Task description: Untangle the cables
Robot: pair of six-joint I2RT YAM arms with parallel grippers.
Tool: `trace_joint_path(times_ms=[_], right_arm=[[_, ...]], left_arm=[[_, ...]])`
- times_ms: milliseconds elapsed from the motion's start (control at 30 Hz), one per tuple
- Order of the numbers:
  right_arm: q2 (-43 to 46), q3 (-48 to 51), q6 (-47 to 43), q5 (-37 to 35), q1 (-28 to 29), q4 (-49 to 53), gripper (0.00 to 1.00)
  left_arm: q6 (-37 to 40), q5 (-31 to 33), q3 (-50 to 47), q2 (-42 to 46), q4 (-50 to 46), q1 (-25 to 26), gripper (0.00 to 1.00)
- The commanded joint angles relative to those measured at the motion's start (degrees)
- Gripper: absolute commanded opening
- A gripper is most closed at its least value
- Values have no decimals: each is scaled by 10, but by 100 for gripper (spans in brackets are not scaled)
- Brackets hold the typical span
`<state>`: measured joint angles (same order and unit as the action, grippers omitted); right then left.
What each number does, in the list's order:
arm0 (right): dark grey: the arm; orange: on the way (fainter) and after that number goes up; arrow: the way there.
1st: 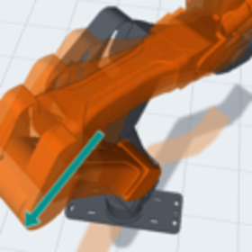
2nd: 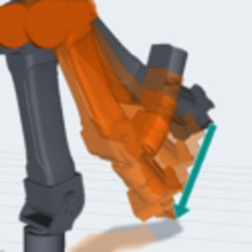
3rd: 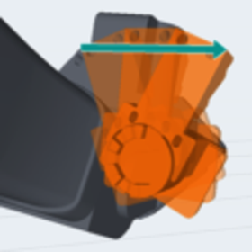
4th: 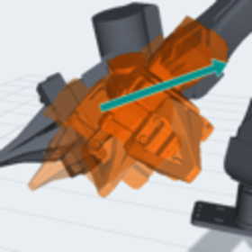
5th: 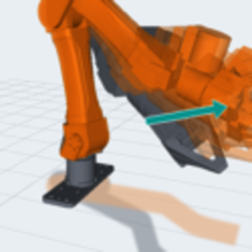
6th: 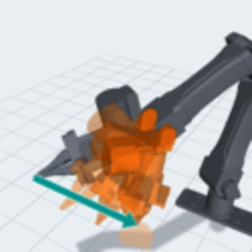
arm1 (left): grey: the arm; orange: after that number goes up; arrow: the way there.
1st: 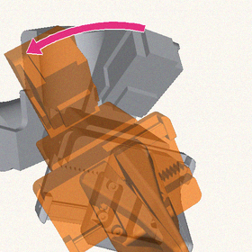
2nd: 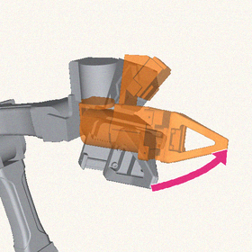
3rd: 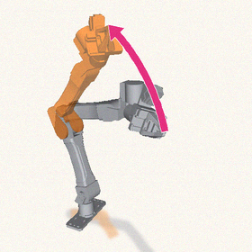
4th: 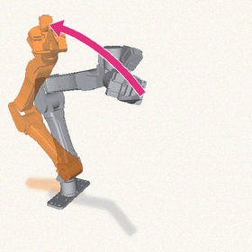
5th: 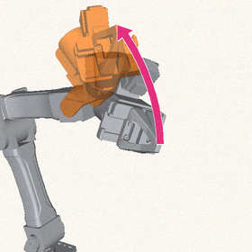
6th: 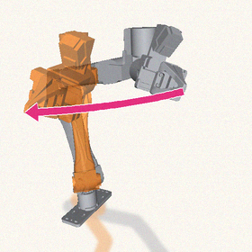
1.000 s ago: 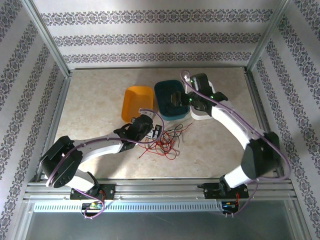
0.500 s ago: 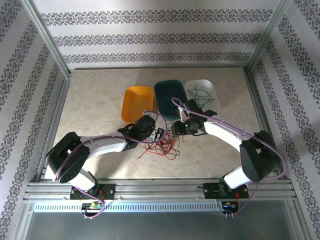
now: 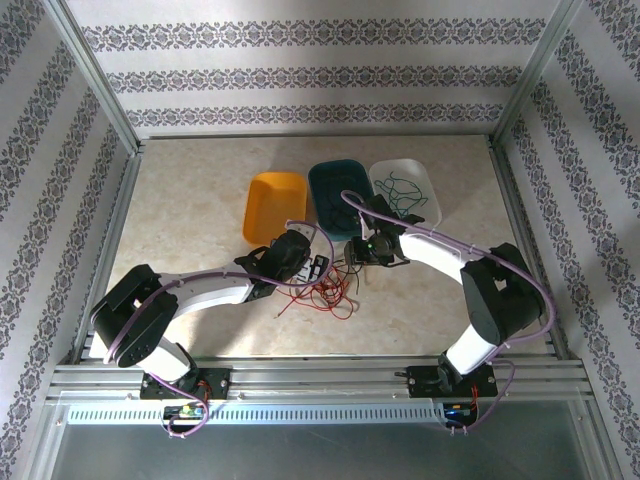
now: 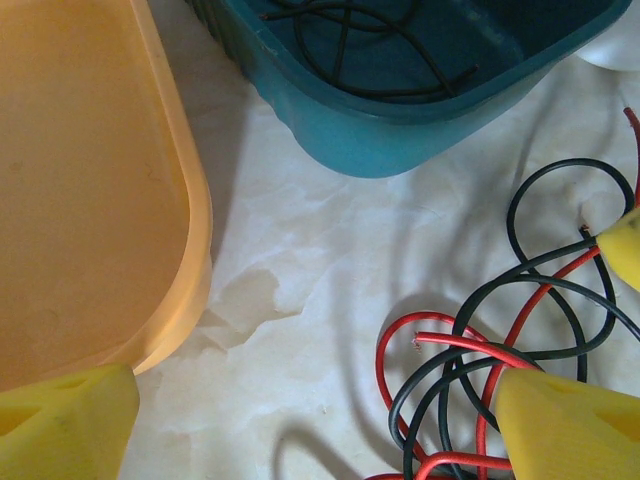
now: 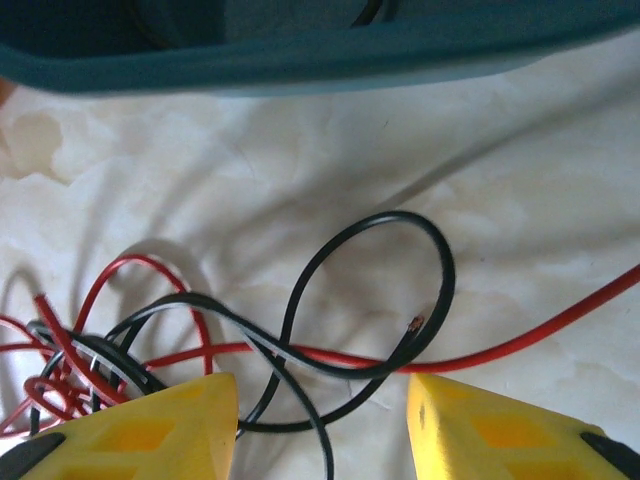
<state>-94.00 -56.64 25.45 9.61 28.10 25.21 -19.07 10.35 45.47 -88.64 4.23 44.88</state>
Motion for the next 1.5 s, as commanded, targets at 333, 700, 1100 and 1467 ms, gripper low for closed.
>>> trace_joint_path(times_ms=[333, 700, 1100, 1467], right_arm=[[-10, 7, 25, -21, -6, -53, 8], [202, 36, 5, -97, -7, -15, 2], [356, -25, -24, -223, -9, -55, 1], [356, -61, -51, -219, -32, -18, 13]], left_arm=[[42, -56, 22, -18, -16, 4, 92], [51, -99, 42, -95, -9, 7, 92], [49, -124, 29, -133, -5, 7, 91], [51, -128, 19, -121, -9, 7, 91]])
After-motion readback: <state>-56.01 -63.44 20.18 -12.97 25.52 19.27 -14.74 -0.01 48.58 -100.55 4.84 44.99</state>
